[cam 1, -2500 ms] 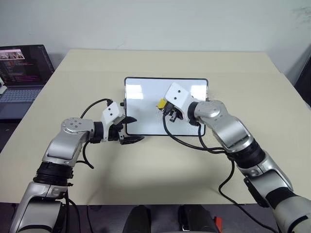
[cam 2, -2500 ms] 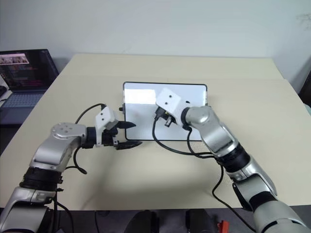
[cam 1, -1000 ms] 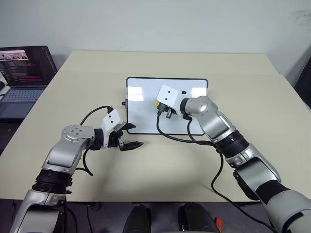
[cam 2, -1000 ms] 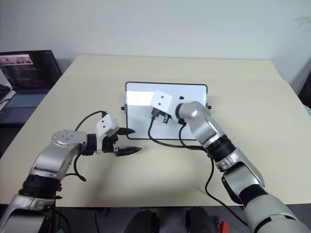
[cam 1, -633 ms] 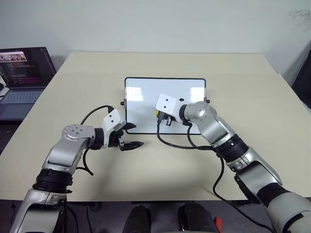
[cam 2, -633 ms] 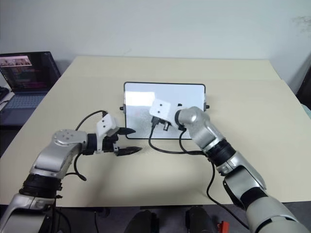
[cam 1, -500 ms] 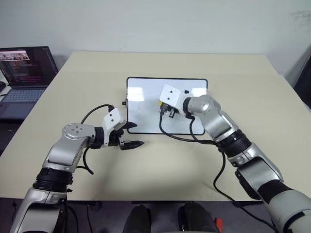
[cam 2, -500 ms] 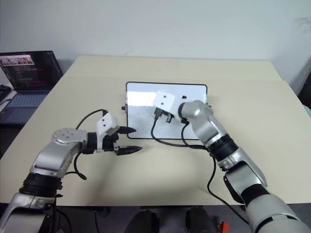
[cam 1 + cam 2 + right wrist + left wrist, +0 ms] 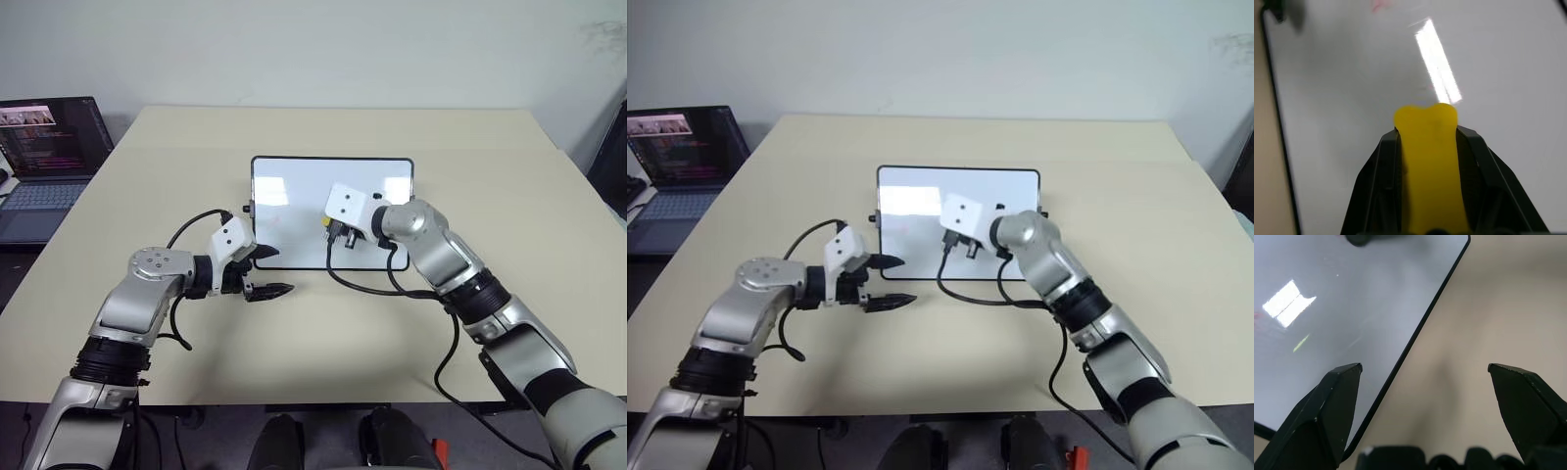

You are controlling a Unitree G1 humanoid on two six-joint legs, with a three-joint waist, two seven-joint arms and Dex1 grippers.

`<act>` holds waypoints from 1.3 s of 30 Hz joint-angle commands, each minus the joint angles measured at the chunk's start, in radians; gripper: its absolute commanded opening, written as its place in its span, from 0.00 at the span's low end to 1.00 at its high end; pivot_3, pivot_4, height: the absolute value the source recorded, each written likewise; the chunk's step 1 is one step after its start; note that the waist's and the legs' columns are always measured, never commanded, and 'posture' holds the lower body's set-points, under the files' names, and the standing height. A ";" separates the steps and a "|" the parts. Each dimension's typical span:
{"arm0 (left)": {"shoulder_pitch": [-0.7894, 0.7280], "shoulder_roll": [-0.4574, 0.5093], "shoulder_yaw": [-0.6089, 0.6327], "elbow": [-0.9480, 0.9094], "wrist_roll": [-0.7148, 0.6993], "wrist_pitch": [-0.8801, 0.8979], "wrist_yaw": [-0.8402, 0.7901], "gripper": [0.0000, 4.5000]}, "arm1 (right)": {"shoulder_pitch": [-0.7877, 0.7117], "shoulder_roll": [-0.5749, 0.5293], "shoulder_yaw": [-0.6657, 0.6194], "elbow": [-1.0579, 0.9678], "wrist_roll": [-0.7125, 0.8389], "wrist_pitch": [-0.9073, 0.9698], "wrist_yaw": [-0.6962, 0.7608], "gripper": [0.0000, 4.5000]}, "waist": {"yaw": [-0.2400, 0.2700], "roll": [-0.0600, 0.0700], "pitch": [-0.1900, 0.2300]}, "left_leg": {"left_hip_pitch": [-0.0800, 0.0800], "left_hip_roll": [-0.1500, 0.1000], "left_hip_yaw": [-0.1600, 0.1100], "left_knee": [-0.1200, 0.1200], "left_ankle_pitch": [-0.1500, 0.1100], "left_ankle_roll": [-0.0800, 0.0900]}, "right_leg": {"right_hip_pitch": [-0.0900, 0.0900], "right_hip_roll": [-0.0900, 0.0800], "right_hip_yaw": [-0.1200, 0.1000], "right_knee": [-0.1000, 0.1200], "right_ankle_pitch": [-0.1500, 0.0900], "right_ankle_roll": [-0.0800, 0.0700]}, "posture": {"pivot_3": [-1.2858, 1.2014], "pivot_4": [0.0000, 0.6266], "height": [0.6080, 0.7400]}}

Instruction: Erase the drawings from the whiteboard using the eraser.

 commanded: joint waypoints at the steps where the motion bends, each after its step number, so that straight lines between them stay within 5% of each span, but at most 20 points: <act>1: -0.015 0.006 0.011 -0.016 -0.007 -0.005 -0.009 1.00 | -0.012 -0.025 -0.033 0.043 -0.028 0.007 -0.026 0.26 | 0.001 0.000 0.000 | 0.000 0.000 0.000 0.000 0.000 0.000 | 0.000 0.000 0.000 0.000 0.000 0.000 | 0.52 0.24 1.00; 12: -0.012 0.004 0.012 -0.021 -0.010 -0.002 -0.008 1.00 | 0.069 -0.068 0.034 -0.038 -0.016 0.074 0.144 0.26 | 0.001 0.000 0.000 | 0.000 0.000 0.000 0.000 0.000 0.000 | 0.000 0.000 0.000 0.000 0.000 0.000 | 0.52 0.24 1.00; 19: -0.012 0.004 0.011 -0.021 -0.009 -0.003 -0.009 1.00 | -0.004 -0.030 -0.067 0.042 -0.015 0.027 0.002 0.26 | -0.001 0.000 0.000 | 0.001 0.000 0.000 0.000 0.001 0.002 | 0.000 0.000 0.000 0.000 0.001 -0.001 | 0.52 0.24 1.00; 31: -0.010 0.007 0.013 -0.018 -0.009 -0.003 -0.012 1.00 | 0.058 0.020 0.042 -0.044 -0.012 0.048 0.134 0.26 | -0.004 0.000 0.000 | 0.000 0.001 0.000 -0.002 0.002 0.003 | -0.001 0.001 0.000 0.000 0.001 -0.002 | 0.52 0.24 1.00; 39: -0.006 0.007 0.017 -0.021 -0.011 0.002 -0.016 1.00 | -0.030 0.046 0.010 0.088 -0.086 -0.083 -0.067 0.26 | -0.002 0.000 0.000 | 0.001 0.001 0.000 -0.001 0.002 0.004 | 0.000 0.001 0.000 0.000 0.001 -0.002 | 0.52 0.24 1.00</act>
